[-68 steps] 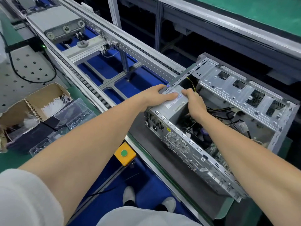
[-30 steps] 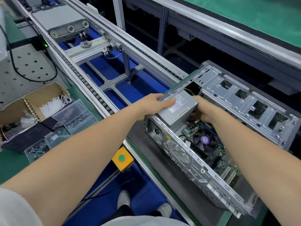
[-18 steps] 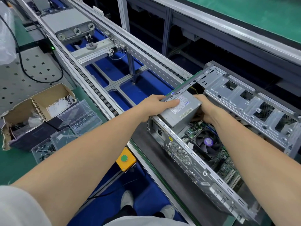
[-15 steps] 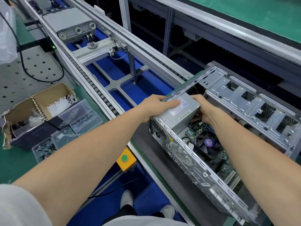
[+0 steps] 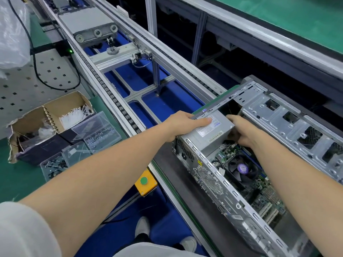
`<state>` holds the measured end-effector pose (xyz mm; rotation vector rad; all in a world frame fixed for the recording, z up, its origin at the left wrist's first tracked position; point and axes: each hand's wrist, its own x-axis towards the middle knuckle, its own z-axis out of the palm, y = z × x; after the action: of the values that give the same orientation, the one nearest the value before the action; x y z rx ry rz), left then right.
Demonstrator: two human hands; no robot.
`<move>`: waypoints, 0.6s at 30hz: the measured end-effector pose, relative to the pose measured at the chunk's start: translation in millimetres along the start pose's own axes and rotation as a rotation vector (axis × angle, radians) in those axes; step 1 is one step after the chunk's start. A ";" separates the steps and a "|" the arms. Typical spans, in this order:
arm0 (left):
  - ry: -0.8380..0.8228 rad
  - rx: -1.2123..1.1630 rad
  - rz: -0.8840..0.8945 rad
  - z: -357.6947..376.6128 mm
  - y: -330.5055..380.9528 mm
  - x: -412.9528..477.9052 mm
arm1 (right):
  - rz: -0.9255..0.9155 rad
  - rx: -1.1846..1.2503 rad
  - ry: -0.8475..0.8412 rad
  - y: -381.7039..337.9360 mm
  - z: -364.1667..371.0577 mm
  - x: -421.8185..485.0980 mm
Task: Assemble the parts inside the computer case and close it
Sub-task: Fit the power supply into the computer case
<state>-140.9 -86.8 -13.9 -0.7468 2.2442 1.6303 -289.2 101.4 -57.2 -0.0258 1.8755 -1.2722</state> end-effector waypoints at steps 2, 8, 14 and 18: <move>-0.020 -0.016 0.004 -0.9 -1.1 0.3 | -0.016 0.047 0.061 2.4 1.3 2.8; -0.018 -0.034 0.003 0.5 -2.6 1.3 | -0.034 -0.199 -0.079 6.8 0.5 3.1; 0.043 -0.024 0.031 2.2 -3.0 2.9 | -0.059 -0.298 -0.076 -0.1 6.4 5.2; 0.020 -0.033 0.017 1.3 -4.6 5.6 | -0.044 -0.321 -0.083 -3.3 6.6 6.1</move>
<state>-143.1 -88.0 -20.9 -0.7581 2.2481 1.6787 -290.3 92.1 -59.4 -0.2869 1.9971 -0.9721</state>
